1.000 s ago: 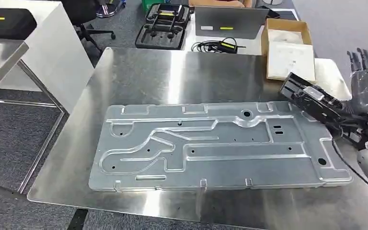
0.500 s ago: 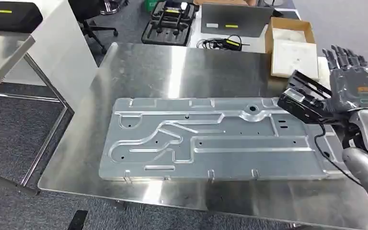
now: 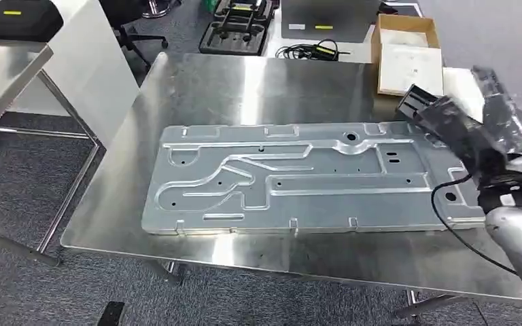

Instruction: Take the parts from the cabinet and place them on the table.

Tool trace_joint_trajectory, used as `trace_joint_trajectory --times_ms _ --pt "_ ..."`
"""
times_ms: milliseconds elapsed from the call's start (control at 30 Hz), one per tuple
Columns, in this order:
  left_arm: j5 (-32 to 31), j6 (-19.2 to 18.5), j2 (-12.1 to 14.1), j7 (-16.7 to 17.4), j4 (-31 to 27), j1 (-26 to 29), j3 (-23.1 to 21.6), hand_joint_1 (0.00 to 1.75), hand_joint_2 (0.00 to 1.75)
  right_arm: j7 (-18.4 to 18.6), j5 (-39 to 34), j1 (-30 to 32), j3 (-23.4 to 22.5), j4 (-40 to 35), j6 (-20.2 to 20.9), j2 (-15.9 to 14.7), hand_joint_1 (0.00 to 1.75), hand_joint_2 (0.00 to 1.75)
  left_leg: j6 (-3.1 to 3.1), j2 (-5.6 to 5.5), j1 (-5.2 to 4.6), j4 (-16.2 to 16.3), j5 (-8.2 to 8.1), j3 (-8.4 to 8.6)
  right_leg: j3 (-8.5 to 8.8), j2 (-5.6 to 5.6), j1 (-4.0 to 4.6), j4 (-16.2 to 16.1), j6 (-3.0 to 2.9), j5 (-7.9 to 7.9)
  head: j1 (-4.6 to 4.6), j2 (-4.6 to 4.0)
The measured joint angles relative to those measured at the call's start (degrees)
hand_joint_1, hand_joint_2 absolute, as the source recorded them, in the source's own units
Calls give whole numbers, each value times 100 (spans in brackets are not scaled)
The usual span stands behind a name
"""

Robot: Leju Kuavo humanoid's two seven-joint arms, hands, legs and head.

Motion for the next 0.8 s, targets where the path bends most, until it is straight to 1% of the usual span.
trace_joint_trajectory --times_ms 33,67,100,133,167,200,233,267,300,333,367,400,433,467,500,533,567,600,633,667,700,733,767,800 --pt "-2 0 2 -17 0 2 0 0 0 -30 -155 -7 -24 0 -256 17 0 0 25 2 -5 -48 -10 -15 2 3 0 -3 40 33 -33 -2" --pt "-2 2 0 -20 2 3 0 0 0 -66 -290 -7 -55 0 -514 35 0 0 53 5 -15 -20 8 -26 2 3 -3 -44 83 79 -26 0" --pt "-9 4 0 -22 2 12 0 0 0 -107 -377 2 -96 0 -796 53 0 0 114 10 -1 -87 71 -78 0 1 18 -70 133 121 -24 0" --pt "-13 4 -5 -22 0 9 0 0 0 -153 -450 3 -159 0 -1108 83 0 0 172 38 32 -138 161 -50 -34 8 -12 -8 135 27 -25 0" --pt "-13 9 -13 -22 0 5 0 0 0 -177 -527 1 -221 0 -1312 111 0 0 223 39 24 -157 202 -99 -110 13 3 159 124 -222 -20 0" --pt "-20 9 -13 -15 0 4 0 0 0 -188 -512 7 -267 0 -1462 134 0 0 269 47 19 -156 248 -147 -220 17 -1 503 116 -533 -13 0" --pt "-33 9 -13 6 0 6 0 0 0 -195 -392 38 -304 0 -1663 157 0 0 276 54 9 -154 288 -196 -343 17 11 941 120 -829 -5 0" --pt "-46 4 -18 33 0 8 0 0 0 -190 -213 85 -336 0 -1880 179 0 0 288 57 -7 -149 330 -259 -458 20 12 1383 131 -1032 -2 0" --pt "-68 2 -29 57 2 12 0 0 0 -184 -55 140 -372 0 -2032 201 0 0 286 57 -20 -138 368 -318 -480 20 12 1615 135 -1061 -5 0" --pt "-72 2 -33 83 2 16 0 0 0 -179 52 183 -402 -2 -2117 223 0 0 283 56 -29 -126 399 -369 -378 20 12 1574 130 -962 0 0" --pt "-74 2 -42 94 2 21 0 0 0 -179 96 211 -426 -11 -2150 245 0 0 276 56 -33 -106 423 -420 -168 20 15 1322 118 -797 -2 0" --pt "-77 2 -48 111 2 20 0 0 0 -186 96 232 -459 -31 -2154 267 0 0 262 54 -36 -77 446 -471 156 20 18 865 98 -613 0 0" --pt "-77 2 -53 133 0 17 0 0 0 -214 23 245 -485 -57 -2156 284 0 0 244 53 -36 -37 459 -511 503 19 22 368 71 -505 0 0" --pt "-74 2 -55 164 0 17 0 0 0 -300 -148 252 -525 -96 -2167 304 0 0 217 51 -54 -1 473 -563 741 15 55 -37 44 -661 0 0" --pt "-74 2 -55 197 2 18 0 0 0 -403 -307 304 -560 -136 -2185 326 0 0 184 51 -57 12 498 -564 710 17 89 -19 32 -583 -25 0" --pt "-72 0 -55 234 2 20 0 0 0 -559 -505 339 -599 -162 -2221 346 0 0 148 49 -57 9 528 -567 703 18 97 -61 14 -575 15 0" --pt "-70 -11 -55 266 2 21 0 0 0 -705 -649 353 -608 -179 -2248 376 0 0 119 48 -48 0 568 -586 678 17 112 -47 -3 -558 15 0" --pt "-70 -26 -55 295 2 26 0 0 0 -814 -737 396 -619 -206 -2276 416 0 0 87 41 -56 -11 602 -595 656 18 103 -67 -45 -514 15 -2" --pt "-70 -35 -42 317 2 30 0 0 0 -927 -792 440 -630 -232 -2309 470 0 0 53 31 -38 38 544 -637 618 0 39 -111 -90 -442 28 -2" --pt "-70 -42 -44 328 2 31 -2 0 0 -984 -829 464 -632 -265 -2335 505 0 0 -1 32 -35 179 324 -720 569 0 38 -113 -118 -395 15 0" --pt "-66 -42 -44 328 2 29 -2 0 0 -1021 -829 482 -640 -302 -2364 531 0 0 -46 34 -16 503 1 -832 504 -5 38 -111 -179 -350 -22 0" --pt "-55 -42 -39 326 2 32 -2 0 0 -1052 -849 500 -645 -333 -2386 560 0 0 -80 34 5 898 -280 -953 440 -7 40 -110 -181 -307 -22 0" --pt "-44 -42 -37 321 2 35 -2 0 0 -1069 -897 521 -651 -365 -2410 586 0 0 -106 34 18 1287 -495 -1063 374 -6 40 -107 -181 -262 -22 0" --pt "-28 -42 -37 317 2 34 -2 0 0 -1071 -962 547 -665 -396 -2447 614 0 0 -126 34 24 1579 -573 -1116 304 -6 39 -100 -175 -214 -26 0"
